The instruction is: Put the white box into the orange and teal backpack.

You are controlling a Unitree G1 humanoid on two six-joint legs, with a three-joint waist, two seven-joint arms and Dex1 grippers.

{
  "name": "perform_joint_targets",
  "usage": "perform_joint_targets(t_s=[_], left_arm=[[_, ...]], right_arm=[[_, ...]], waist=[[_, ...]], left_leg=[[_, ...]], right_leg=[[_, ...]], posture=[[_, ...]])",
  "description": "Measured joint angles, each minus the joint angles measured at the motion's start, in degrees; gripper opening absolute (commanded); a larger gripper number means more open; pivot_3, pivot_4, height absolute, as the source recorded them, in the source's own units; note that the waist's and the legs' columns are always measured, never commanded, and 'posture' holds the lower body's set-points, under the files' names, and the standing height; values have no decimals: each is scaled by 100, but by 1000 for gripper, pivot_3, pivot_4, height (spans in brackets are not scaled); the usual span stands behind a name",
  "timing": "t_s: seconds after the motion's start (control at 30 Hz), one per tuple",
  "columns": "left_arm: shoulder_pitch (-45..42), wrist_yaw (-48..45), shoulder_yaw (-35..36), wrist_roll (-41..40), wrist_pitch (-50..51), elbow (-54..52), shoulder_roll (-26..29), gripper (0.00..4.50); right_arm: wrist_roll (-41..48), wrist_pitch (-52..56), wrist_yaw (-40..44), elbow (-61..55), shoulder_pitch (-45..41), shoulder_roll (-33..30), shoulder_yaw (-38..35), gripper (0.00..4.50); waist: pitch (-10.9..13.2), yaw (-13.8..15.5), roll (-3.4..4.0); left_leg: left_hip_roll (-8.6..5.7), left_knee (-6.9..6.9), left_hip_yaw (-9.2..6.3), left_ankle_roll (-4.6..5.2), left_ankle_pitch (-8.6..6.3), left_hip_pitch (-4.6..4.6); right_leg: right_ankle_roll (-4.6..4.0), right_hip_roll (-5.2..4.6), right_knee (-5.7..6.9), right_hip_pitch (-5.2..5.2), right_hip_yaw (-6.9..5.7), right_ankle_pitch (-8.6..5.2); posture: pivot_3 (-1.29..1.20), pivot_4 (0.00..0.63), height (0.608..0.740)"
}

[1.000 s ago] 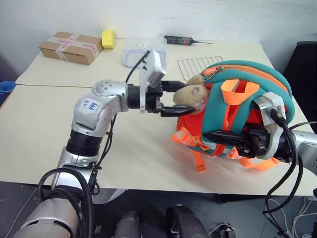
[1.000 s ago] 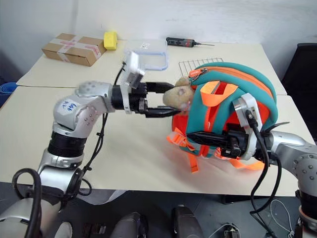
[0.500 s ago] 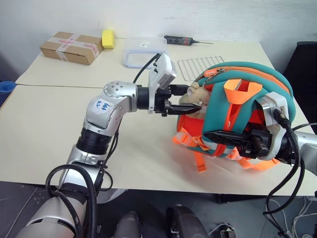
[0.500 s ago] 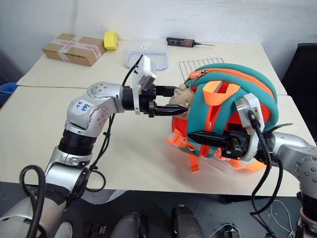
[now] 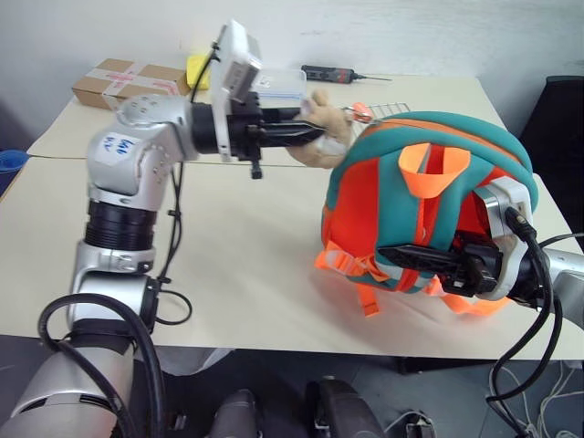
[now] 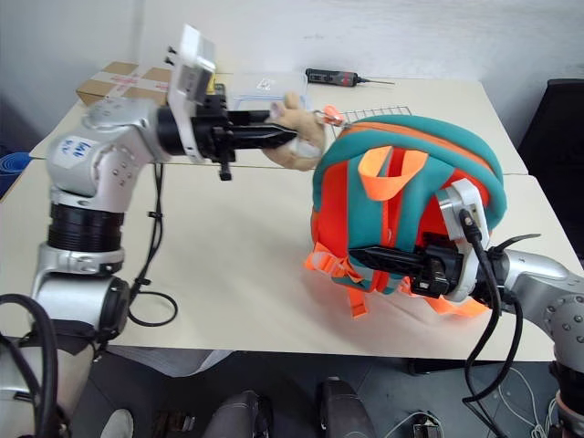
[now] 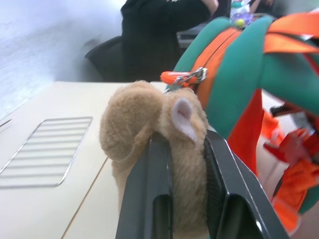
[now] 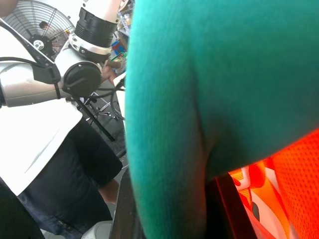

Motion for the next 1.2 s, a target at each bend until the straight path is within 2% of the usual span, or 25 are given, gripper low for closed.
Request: perform_joint_targets(t_s=[0.07, 0.2, 0.3, 0.43, 0.53, 0.57, 0.67, 0.77, 0.97, 1.0, 1.03, 1.13, 1.2], left_arm=[[134, -152, -317, 549, -746, 330, 200, 411], [387, -160, -747, 1225, -1720, 683, 180, 411], [826, -153, -1212, 1860, -2689, 575, 94, 411], [1512, -143, -1508, 1915, -2653, 99, -421, 411], [1612, -53, -1576, 2031, -2552, -230, -530, 411], [1618, -8, -1560, 2039, -2462, -282, -544, 754], [1700, 19, -1339, 1813, -1878, -358, -588, 1684], [1895, -177, -807, 1125, -873, -794, -319, 2628], [2357, -437, 436, -78, 648, -1489, 699, 4494], [2425, -453, 633, -231, 841, -1494, 854, 4500], [2468, -468, 815, -385, 1016, -1509, 986, 4500], [2511, -482, 1432, -952, 1657, -1687, 1467, 4500], [2519, -480, 1951, -1303, 2046, -1740, 1869, 4500]], right_arm=[[1, -20, -23, -7, 66, 0, -91, 0], [0, -30, -41, -26, 104, 0, -91, 0], [-2, -100, -51, -25, 108, 0, -92, 0], [-66, -180, -52, -24, 99, 1, -78, 0], [-359, -390, -122, -27, 60, 75, -34, 0], [-553, -488, -177, -25, 48, 78, 10, 0], [-1135, -716, -122, -18, 98, -32, 191, 965], [-1500, -780, 463, 113, 433, -633, 73, 2001], [-1950, -855, 2467, 1263, 1409, -1915, -1402, 4062], [-2017, -828, 2748, 1581, 1495, -2062, -1671, 4367], [-2075, -793, 2991, 1855, 1545, -2175, -1915, 4465], [-2409, -772, 3651, 2732, 1753, -2533, -2426, 4465], [-2686, -972, 3781, 3315, 1668, -2594, -2607, 4465]], waist=[[0, 6, 0], [0, 16, -1], [0, 11, 0], [0, 19, -1], [0, 13, 0], [-1, 14, 1], [-1, 17, 2], [-1, 12, 1], [-1, 20, 1], [-1, 16, 1], [-1, 16, 0], [0, 14, -3], [0, -9, -3]], left_leg=[[0, 1, -1, 0, 0, 0], [0, 3, -2, 1, 0, -4], [-1, 1, -1, 2, -1, -2], [-1, 5, -5, 2, 0, -7], [-2, 5, -6, 2, 0, -5], [-4, 5, -5, 3, 0, -4], [-6, 4, -7, 5, 1, -6], [-4, -1, -9, 5, 1, -10], [-6, 2, -15, 5, 2, 2], [-6, 2, -15, 6, 2, 4], [-6, 3, -17, 6, 2, 6], [-6, 3, -19, 6, 2, 5], [-6, 1, -18, 6, 2, 6]], right_leg=[[0, -1, 0, 1, 0, 0], [0, -3, -2, 0, -1, 0], [0, -3, -2, 1, -1, 0], [0, -5, 0, 0, -3, 0], [0, -4, 3, 1, -3, 0], [0, -4, 5, 1, -3, 0], [0, -6, 4, 1, -3, 0], [0, -6, -2, 0, -7, 0], [0, -7, -3, 14, -11, 0], [0, -7, -4, 15, -11, 0], [0, -7, -4, 18, -11, 0], [0, -7, -9, 19, -13, 0], [0, -8, -11, 19, -13, 0]], posture=[[0, 150, 740], [0, 150, 740], [0, 150, 740], [0, 150, 740], [0, 150, 740], [0, 150, 740], [0, 150, 740], [0, 150, 740], [0, 150, 740], [0, 150, 740], [0, 150, 740], [0, 150, 740], [0, 150, 740]])
